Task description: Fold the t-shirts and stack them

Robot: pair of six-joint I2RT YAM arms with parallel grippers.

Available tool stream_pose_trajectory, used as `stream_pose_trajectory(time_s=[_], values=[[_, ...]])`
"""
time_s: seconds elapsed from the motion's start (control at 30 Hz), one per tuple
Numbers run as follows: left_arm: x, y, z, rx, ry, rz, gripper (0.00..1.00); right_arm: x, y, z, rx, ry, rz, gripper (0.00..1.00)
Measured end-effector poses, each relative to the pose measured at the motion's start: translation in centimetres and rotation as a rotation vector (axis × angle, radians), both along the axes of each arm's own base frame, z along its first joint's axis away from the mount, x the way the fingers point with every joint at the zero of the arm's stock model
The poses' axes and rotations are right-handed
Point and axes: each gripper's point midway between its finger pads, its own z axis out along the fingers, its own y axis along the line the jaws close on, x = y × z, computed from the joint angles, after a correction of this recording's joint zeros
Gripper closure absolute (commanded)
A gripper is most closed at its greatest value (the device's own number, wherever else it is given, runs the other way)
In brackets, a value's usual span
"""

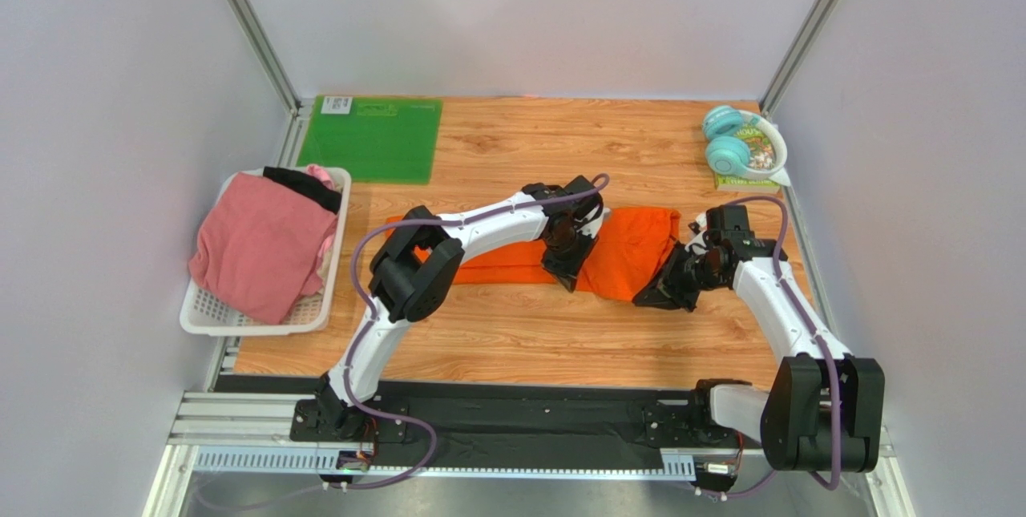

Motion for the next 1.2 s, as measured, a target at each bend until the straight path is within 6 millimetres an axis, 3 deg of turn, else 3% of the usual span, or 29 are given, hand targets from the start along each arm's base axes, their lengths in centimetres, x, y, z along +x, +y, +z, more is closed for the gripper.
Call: stream_pose_trajectory(time_s=[0.1,0.37,0.47,0.57,0.77,0.9,1.03,1.2], values=[[0.0,0.5,0.8,-0.006,-0.004,0.007,1.0,0.0,0.0,0.0,0.0,-0.002,0.0,0.97],[1.1,0.4,5.7,-0.106,-0.073,0.024,1.0,0.0,0.0,0.0,0.001,-0.002,0.0,0.97],[1.0,0.4,6.6,-0.129,-0.078,0.021,1.0,0.0,0.0,0.0,0.0,-0.002,0.0,0.97],[0.4,0.5,6.2,-0.135,-0.062,0.015,1.0,0.0,0.0,0.0,0.0,-0.003,0.0,0.97],[-1.9,2.1,3.3,-0.082,0.011,0.013,0.99,-0.1,0.0,0.1,0.0,-0.007,0.0,0.97],[-3.0,2.6,2.4,-0.057,0.028,0.012,0.83,-0.2,0.0,0.0,0.0,-0.004,0.0,0.97],[-2.7,2.4,2.7,-0.057,0.011,0.021,0.63,-0.2,0.0,-0.1,0.0,-0.004,0.0,0.97],[-1.4,1.3,4.0,-0.079,-0.033,0.035,0.6,-0.3,0.0,-0.2,0.003,-0.002,0.001,0.97]])
